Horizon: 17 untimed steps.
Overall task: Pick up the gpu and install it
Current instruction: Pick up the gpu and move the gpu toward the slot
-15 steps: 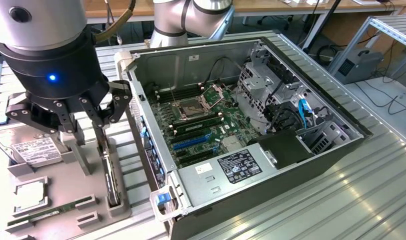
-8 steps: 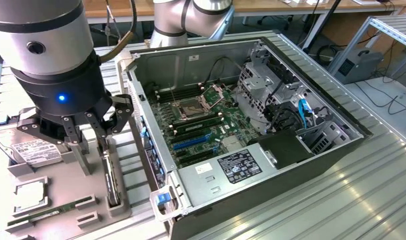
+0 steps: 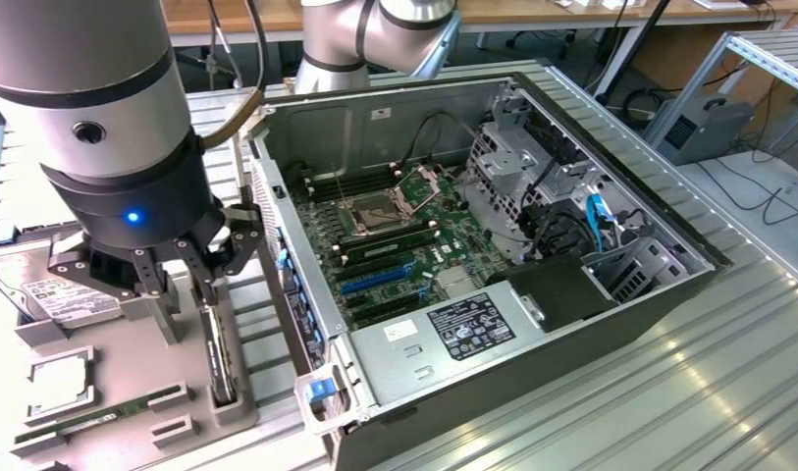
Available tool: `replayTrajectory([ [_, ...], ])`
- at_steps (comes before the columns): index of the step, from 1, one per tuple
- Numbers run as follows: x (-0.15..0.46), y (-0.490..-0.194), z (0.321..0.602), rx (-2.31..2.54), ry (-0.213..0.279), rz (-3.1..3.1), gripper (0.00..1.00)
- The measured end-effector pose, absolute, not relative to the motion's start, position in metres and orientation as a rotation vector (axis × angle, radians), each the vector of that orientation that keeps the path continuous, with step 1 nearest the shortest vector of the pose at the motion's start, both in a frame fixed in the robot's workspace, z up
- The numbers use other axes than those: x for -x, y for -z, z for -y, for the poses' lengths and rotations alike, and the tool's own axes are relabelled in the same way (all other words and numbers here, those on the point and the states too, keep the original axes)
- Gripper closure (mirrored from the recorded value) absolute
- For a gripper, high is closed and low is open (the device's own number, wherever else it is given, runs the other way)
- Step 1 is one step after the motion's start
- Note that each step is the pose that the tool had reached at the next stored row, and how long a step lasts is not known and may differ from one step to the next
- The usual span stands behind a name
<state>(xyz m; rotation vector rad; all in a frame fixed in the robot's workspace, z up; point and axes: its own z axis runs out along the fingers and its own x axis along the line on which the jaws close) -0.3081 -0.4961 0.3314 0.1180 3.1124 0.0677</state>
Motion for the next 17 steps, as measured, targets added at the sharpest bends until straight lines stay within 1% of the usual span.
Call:
replayTrajectory([
  [6,0.308,-0.320,0.496,-0.118,-0.068,-3.112,0.64],
  [17,0.308,-0.312,0.496,-0.118,-0.068,-3.112,0.64],
])
